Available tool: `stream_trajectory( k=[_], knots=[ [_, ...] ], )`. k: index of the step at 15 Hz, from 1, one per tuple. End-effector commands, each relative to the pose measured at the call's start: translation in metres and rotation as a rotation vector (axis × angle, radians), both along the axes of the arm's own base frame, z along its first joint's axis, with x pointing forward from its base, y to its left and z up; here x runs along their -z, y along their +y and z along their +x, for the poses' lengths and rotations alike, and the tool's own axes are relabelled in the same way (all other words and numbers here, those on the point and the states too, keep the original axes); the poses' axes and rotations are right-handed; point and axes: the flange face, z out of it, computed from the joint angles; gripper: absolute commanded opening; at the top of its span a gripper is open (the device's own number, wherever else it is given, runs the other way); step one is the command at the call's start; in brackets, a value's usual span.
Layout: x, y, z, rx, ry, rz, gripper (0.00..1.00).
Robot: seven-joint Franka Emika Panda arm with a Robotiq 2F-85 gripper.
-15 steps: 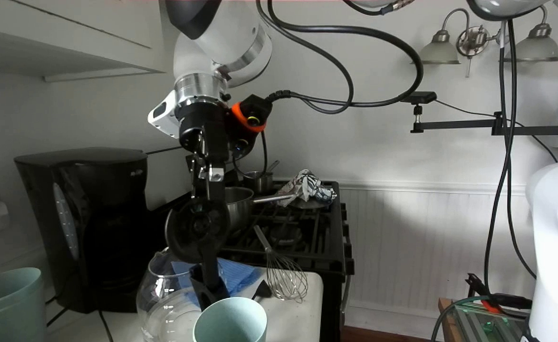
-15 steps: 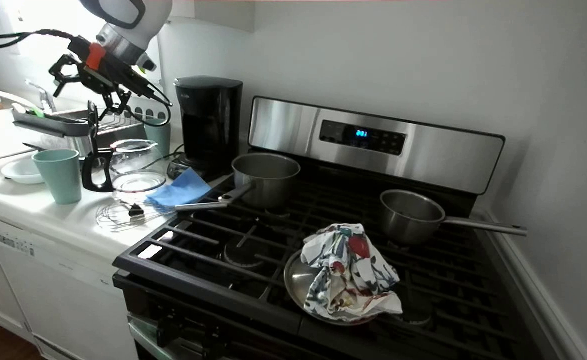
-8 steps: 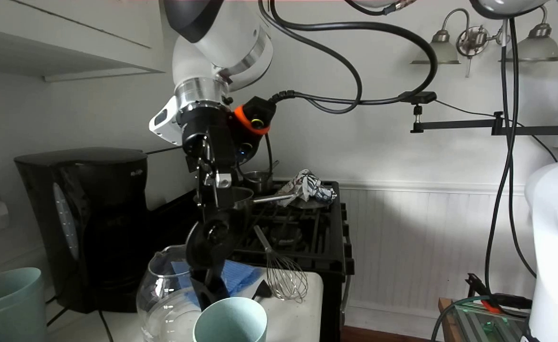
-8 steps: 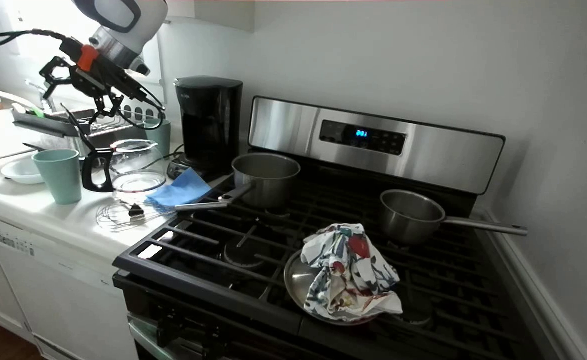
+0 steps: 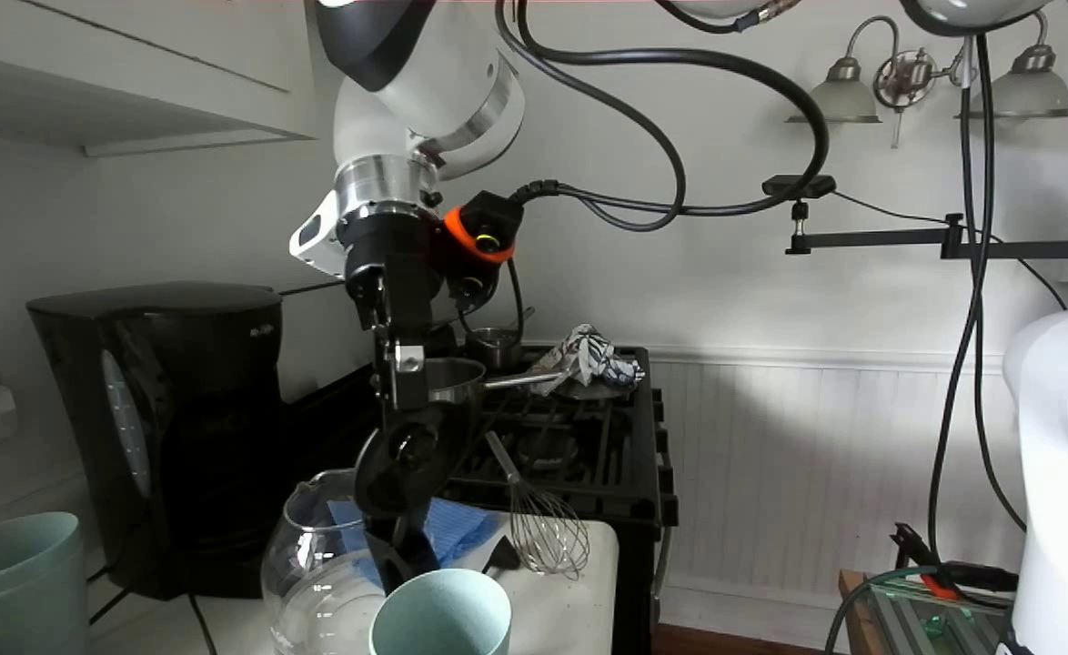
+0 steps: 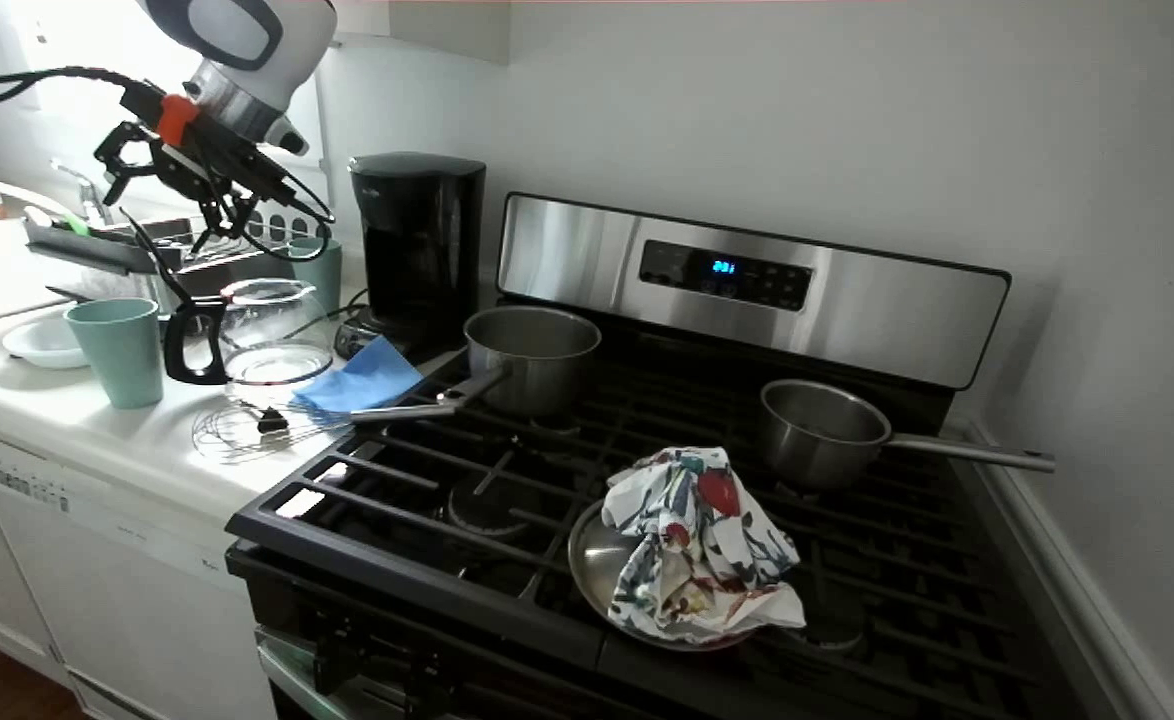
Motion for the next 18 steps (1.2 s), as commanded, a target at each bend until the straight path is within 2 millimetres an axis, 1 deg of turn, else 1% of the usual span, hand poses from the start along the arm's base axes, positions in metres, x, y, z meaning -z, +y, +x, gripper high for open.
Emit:
stream_trajectory(
  k=[1,4,9,12,15,18],
  knots=[
    [-0.004,-0.015,-0.010,0.081,-0.041,-0.039,1.00],
    [0.000,-0.025,-0.018,0.079,-0.028,-0.027,1.00],
    [0.002,-0.032,-0.036,0.053,-0.023,0.049,1.00],
    [0.005,-0.036,-0.044,0.073,-0.020,0.066,1.00],
    [0.003,-0.038,-0.053,0.087,0.000,0.096,1.00],
    [0.007,-0.050,-0.062,0.137,0.044,0.065,1.00]
  ],
)
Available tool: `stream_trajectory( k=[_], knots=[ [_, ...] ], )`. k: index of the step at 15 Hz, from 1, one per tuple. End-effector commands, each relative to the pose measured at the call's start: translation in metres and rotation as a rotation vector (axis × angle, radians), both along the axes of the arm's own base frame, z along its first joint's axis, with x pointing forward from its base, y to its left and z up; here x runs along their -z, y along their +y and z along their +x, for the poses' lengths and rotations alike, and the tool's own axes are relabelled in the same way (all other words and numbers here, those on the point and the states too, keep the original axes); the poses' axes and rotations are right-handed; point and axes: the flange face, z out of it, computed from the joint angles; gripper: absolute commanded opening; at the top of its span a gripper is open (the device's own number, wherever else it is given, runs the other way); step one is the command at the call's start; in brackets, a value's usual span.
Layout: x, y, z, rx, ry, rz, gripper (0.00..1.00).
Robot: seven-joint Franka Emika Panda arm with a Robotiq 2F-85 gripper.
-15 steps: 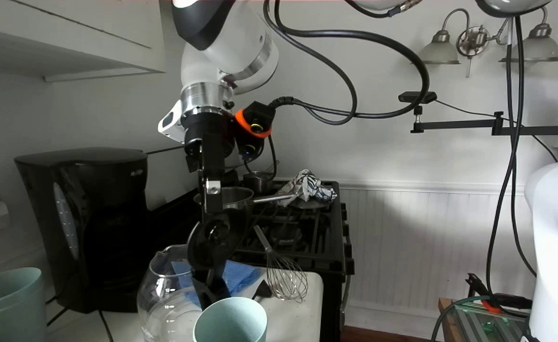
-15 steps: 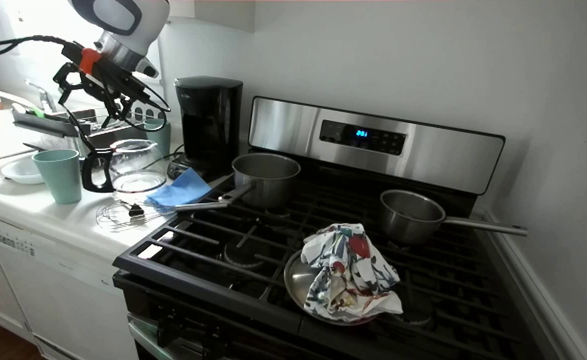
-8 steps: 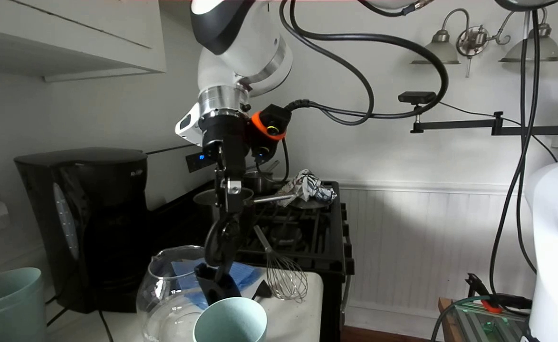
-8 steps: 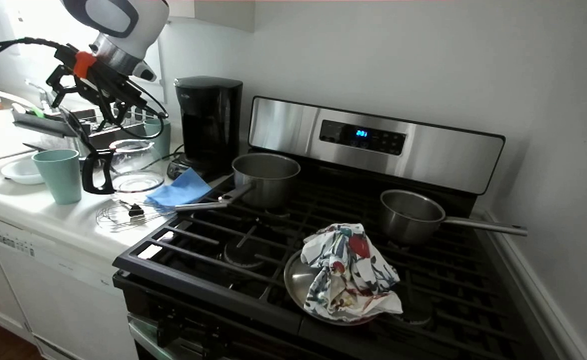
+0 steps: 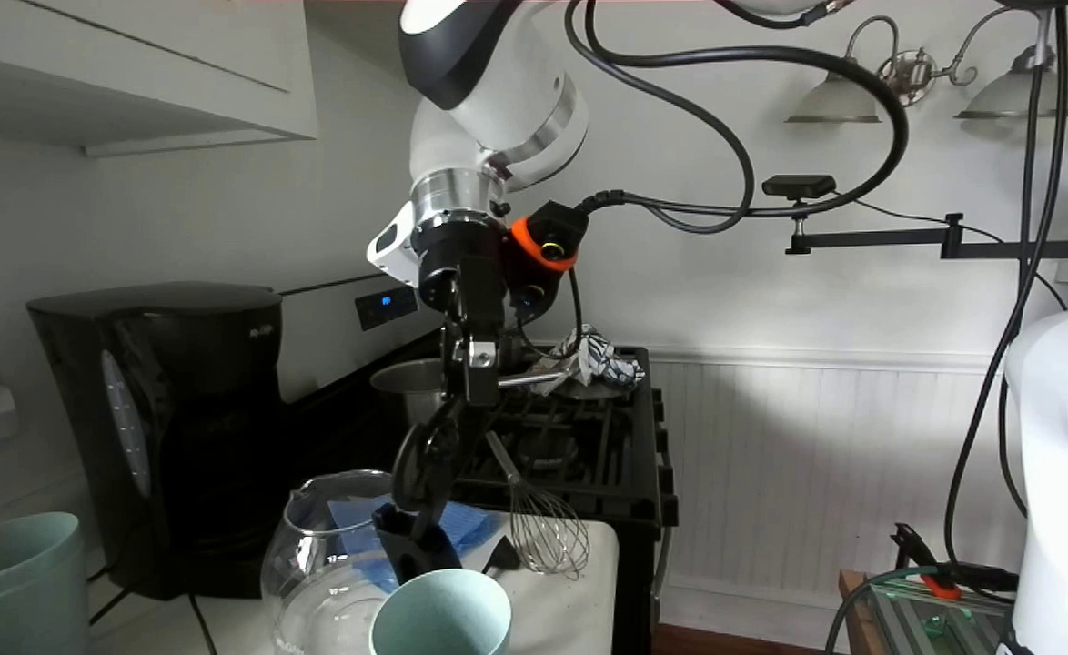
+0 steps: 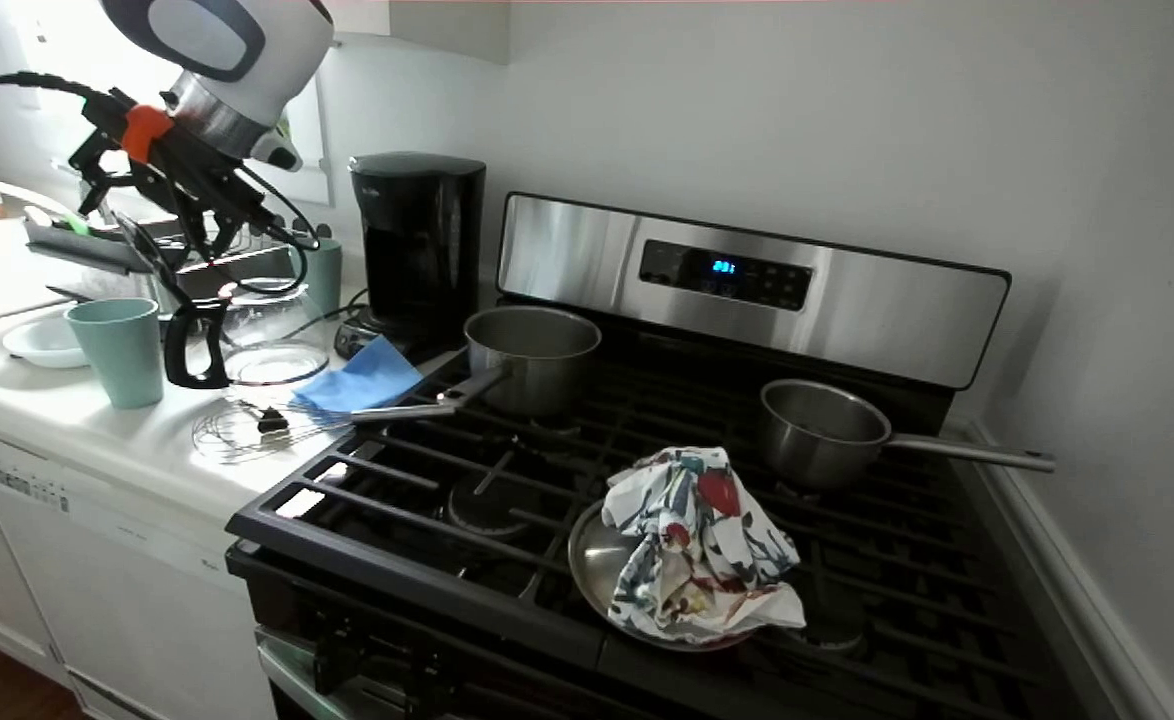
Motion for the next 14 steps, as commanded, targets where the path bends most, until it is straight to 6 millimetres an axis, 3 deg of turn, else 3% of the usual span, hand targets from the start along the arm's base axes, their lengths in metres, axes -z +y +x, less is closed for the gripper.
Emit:
stream_trajectory(
  k=[1,5,14],
  knots=[
    [-0.001,-0.014,-0.020,0.079,0.037,-0.006,1.00],
    [0.004,-0.022,-0.024,0.171,0.047,-0.030,1.00],
    [-0.004,-0.030,-0.011,0.354,-0.025,-0.009,1.00]
  ],
)
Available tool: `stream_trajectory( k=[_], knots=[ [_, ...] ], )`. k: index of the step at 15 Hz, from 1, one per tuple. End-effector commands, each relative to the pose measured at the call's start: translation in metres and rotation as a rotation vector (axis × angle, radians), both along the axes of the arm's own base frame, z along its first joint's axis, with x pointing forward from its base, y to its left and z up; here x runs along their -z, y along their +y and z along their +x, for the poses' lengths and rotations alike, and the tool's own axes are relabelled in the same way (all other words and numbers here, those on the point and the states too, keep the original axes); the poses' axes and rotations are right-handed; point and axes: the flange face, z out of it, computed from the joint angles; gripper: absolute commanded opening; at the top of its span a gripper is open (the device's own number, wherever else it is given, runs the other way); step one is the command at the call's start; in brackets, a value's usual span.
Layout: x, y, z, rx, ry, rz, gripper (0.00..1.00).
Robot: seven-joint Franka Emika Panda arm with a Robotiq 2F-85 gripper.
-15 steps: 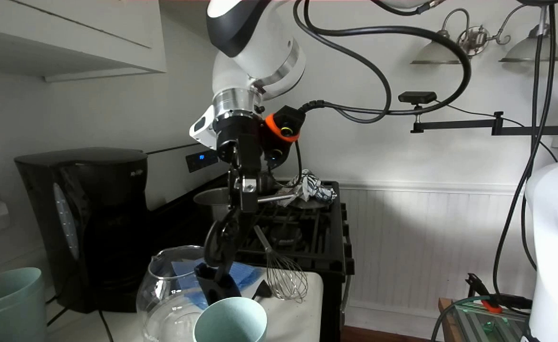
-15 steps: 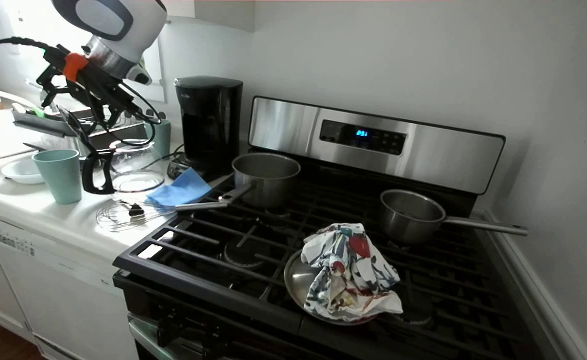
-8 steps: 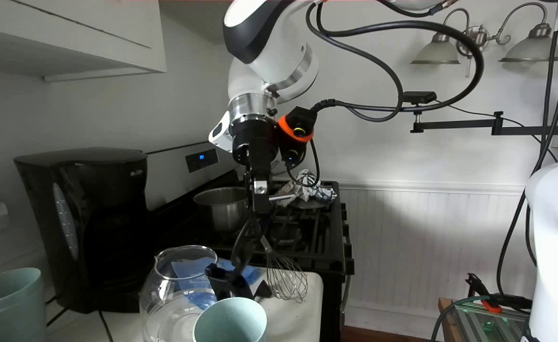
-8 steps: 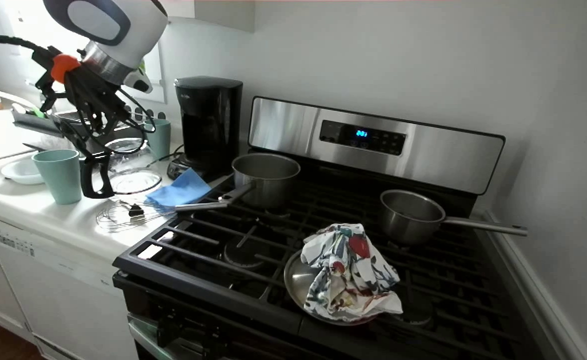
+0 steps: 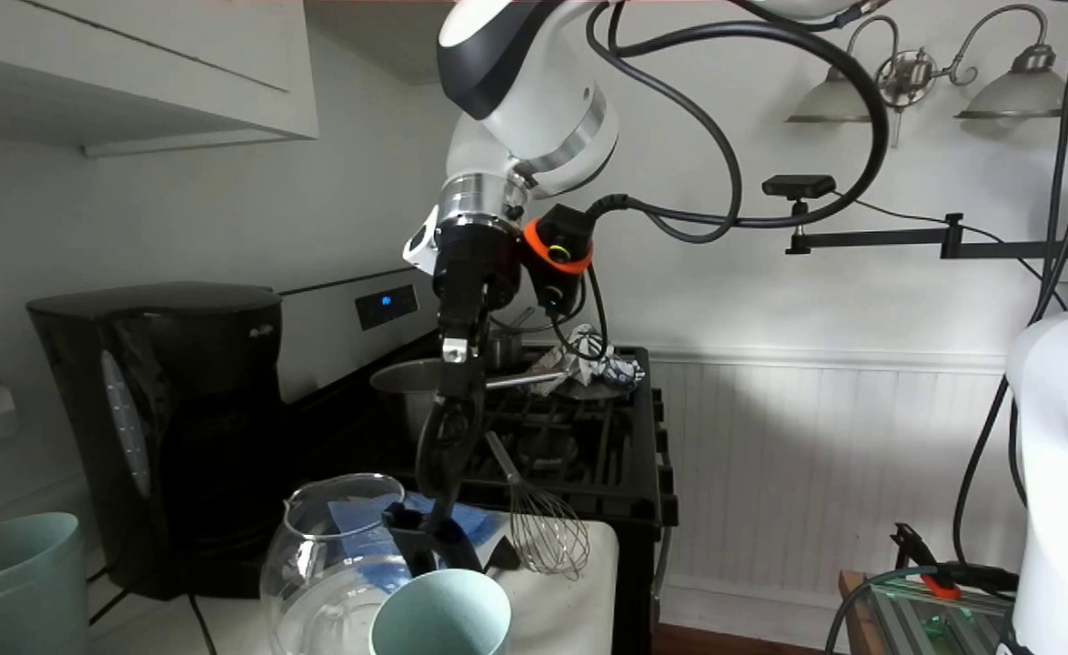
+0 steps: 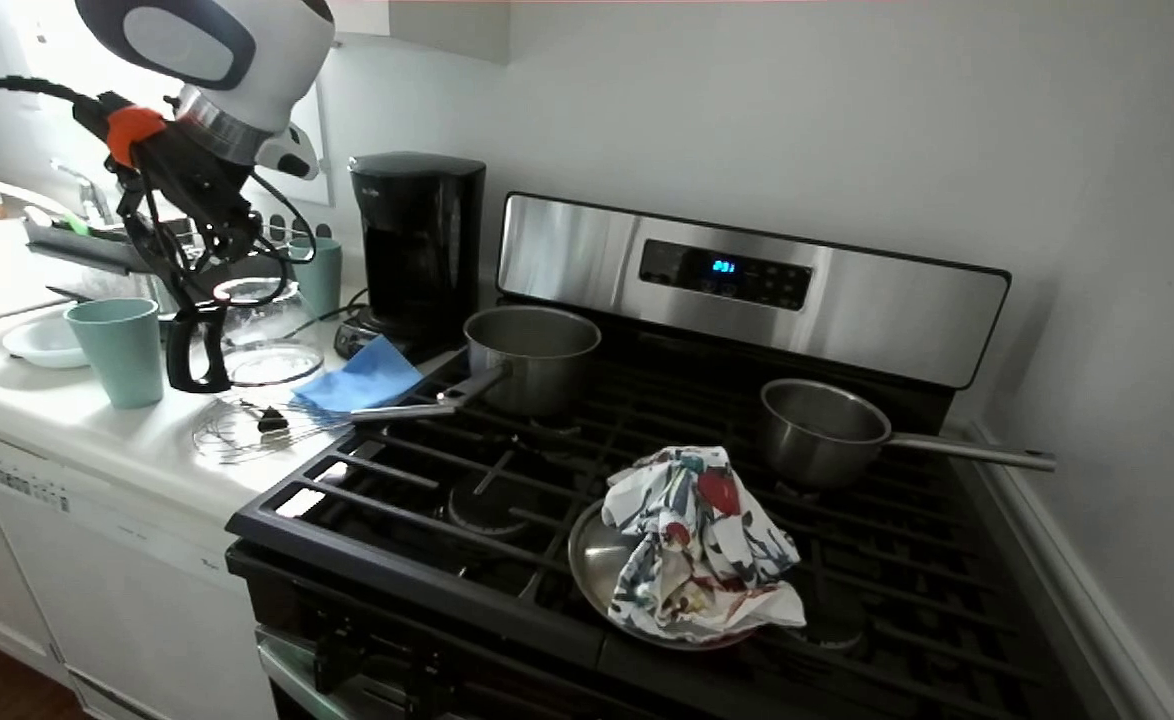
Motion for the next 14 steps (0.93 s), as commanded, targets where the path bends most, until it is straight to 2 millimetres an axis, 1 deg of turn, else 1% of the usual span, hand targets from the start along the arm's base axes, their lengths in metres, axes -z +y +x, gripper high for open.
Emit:
stream_trajectory(
  k=[1,4,6,11,14],
  knots=[
    [-0.0075,-0.0060,-0.0084,0.105,-0.005,-0.025,1.00],
    [-0.0115,-0.0129,-0.0096,0.185,0.005,-0.058,1.00],
    [-0.0121,-0.0137,-0.0114,0.201,0.010,-0.065,1.00],
    [-0.0042,-0.0054,-0.0150,0.148,0.055,-0.059,1.00],
    [-0.0065,-0.0104,-0.0166,0.090,0.019,-0.063,1.00]
  ],
)
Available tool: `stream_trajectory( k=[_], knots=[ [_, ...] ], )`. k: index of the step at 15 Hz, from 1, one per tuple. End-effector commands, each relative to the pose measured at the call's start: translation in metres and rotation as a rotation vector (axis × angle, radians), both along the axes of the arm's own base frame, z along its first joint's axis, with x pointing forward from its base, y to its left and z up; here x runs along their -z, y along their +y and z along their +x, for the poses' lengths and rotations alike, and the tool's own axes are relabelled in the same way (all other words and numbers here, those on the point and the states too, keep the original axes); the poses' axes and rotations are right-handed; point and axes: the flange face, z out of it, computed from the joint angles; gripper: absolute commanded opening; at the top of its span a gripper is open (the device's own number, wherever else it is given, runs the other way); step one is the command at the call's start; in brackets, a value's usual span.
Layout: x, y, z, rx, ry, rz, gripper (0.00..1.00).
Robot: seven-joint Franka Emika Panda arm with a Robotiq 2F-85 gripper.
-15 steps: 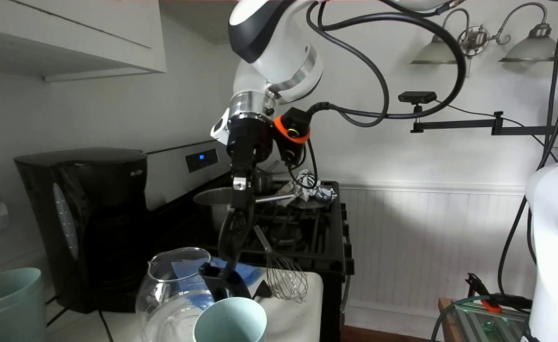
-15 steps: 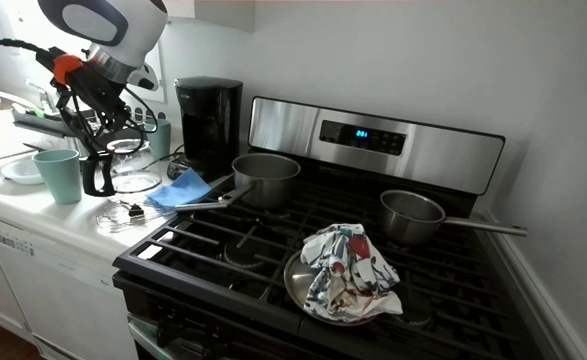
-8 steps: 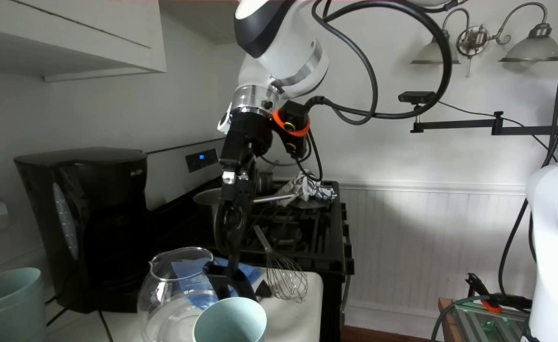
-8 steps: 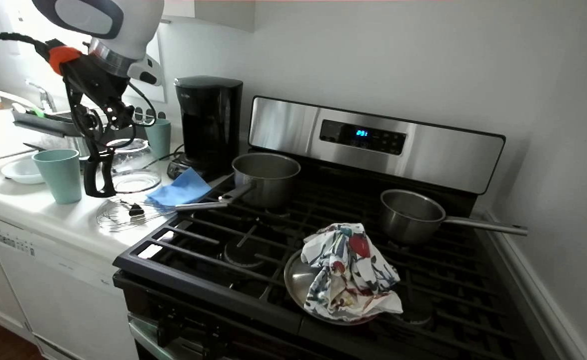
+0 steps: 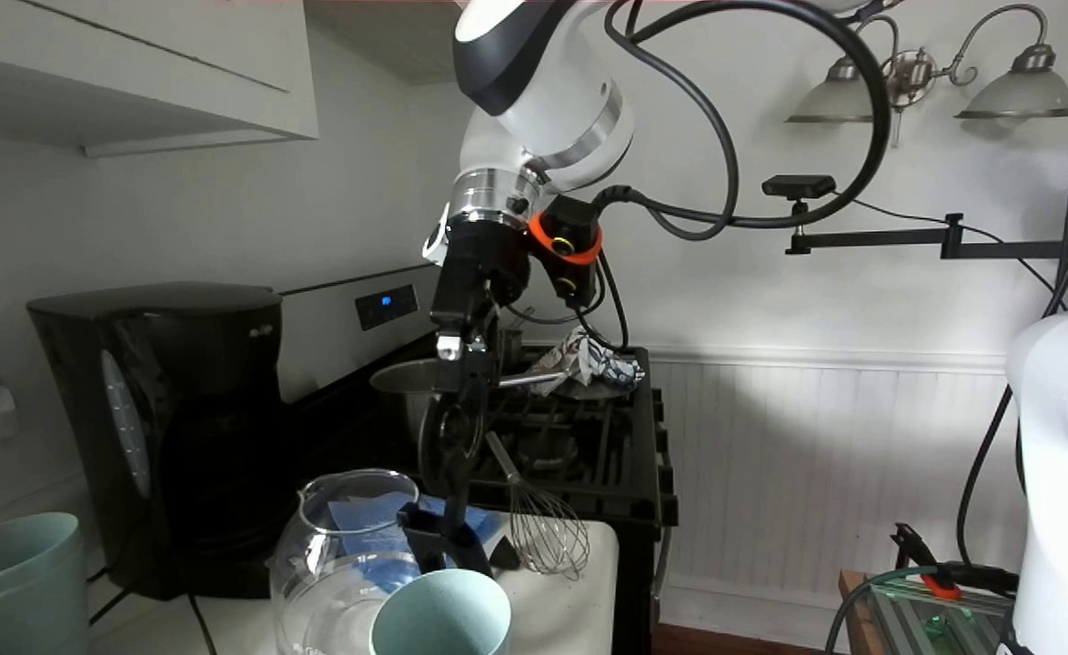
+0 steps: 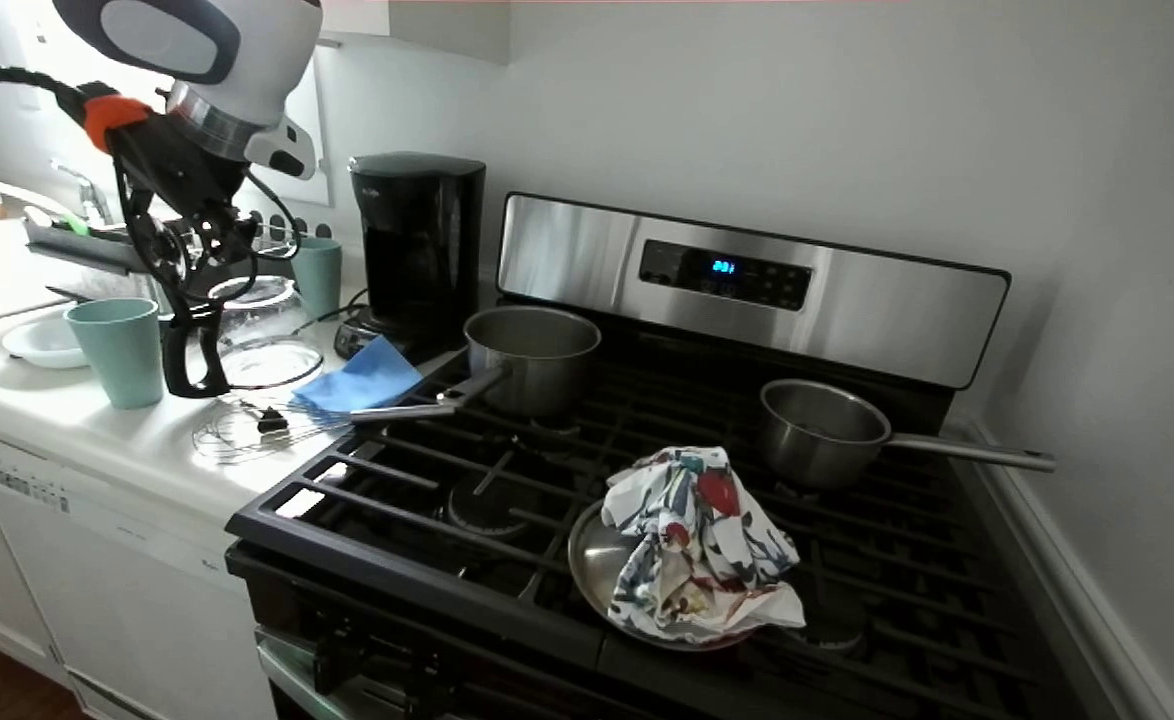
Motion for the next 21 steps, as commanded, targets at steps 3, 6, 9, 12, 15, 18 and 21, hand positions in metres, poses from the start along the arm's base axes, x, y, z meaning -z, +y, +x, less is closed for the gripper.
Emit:
stream_trajectory(
  k=[3,6,9,12,15,18,21],
  knots=[
    [-0.002,-0.009,-0.007,-0.143,-0.064,-0.068,1.00],
    [0.001,-0.010,-0.006,-0.263,-0.093,-0.088,1.00],
    [0.004,-0.010,-0.003,-0.296,-0.106,-0.060,1.00],
    [0.002,-0.013,0.002,-0.271,-0.130,-0.021,1.00],
    [-0.006,-0.014,0.006,-0.204,-0.151,0.049,1.00],
    [-0.013,-0.015,0.009,-0.131,-0.165,0.119,1.00],
    [-0.014,-0.015,0.010,-0.110,-0.179,0.153,1.00]
  ],
)
